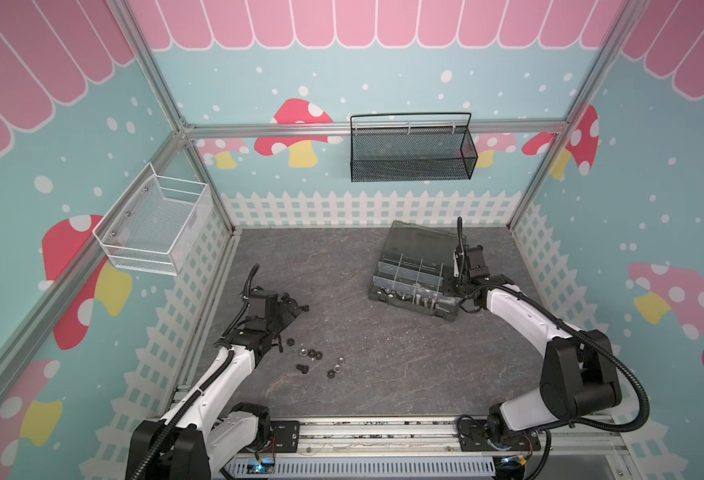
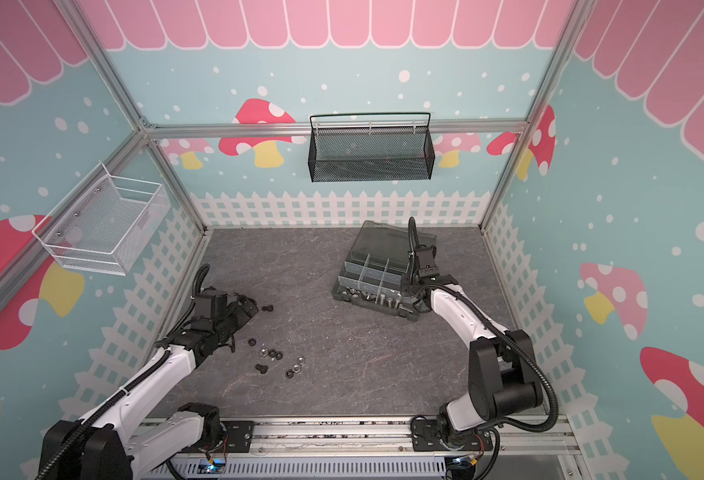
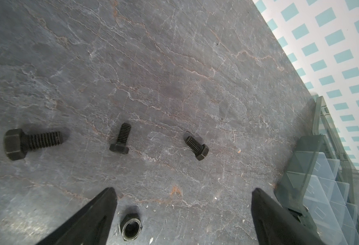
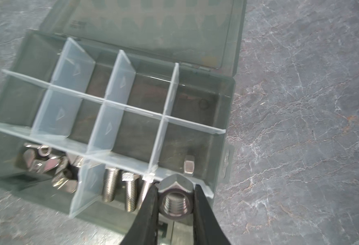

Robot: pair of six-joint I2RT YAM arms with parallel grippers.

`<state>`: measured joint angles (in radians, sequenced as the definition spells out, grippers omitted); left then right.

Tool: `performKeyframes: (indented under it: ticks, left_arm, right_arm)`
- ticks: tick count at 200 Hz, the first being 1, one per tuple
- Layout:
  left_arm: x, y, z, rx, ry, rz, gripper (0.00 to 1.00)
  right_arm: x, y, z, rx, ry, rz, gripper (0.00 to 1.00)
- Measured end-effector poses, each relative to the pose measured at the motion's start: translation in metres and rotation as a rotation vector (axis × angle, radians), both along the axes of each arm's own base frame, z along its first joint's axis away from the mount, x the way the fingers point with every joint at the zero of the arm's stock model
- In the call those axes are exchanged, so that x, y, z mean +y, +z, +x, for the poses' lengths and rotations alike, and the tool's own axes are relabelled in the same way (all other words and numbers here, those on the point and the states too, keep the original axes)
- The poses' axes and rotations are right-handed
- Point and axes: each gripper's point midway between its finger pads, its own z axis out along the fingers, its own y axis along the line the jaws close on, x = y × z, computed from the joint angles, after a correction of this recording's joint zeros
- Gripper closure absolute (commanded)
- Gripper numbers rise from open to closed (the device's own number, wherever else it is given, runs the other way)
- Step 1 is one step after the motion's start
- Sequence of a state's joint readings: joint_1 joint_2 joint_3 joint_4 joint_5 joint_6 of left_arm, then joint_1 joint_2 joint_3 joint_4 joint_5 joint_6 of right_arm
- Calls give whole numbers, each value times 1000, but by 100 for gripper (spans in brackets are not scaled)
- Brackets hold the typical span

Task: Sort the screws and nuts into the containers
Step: 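Lift the nut with the right gripper and carry it over the nut compartment, then open the right gripper to drop the nut into the compartment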

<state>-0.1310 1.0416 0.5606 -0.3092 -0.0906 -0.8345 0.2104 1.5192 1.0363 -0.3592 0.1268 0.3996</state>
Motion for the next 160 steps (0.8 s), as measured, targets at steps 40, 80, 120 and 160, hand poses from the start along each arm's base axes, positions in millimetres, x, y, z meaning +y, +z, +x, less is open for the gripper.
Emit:
performKeyframes:
  ticks: [40, 80, 120, 160]
  left_arm:
    - [0, 0, 0, -1, -2, -1, 0]
    - [1, 4, -1, -10, 0, 2, 0]
    - [4, 7, -3, -13, 7, 19, 0]
    - [12, 15, -7, -28, 24, 63, 0]
  right_arm:
    - [-11, -20, 7, 39, -10, 13, 100]
    - [-10, -39, 14, 82, 6, 19, 99]
    - [-7, -47, 22, 96, 26, 24, 86]
    - [-6, -52, 25, 106, 33, 19, 75]
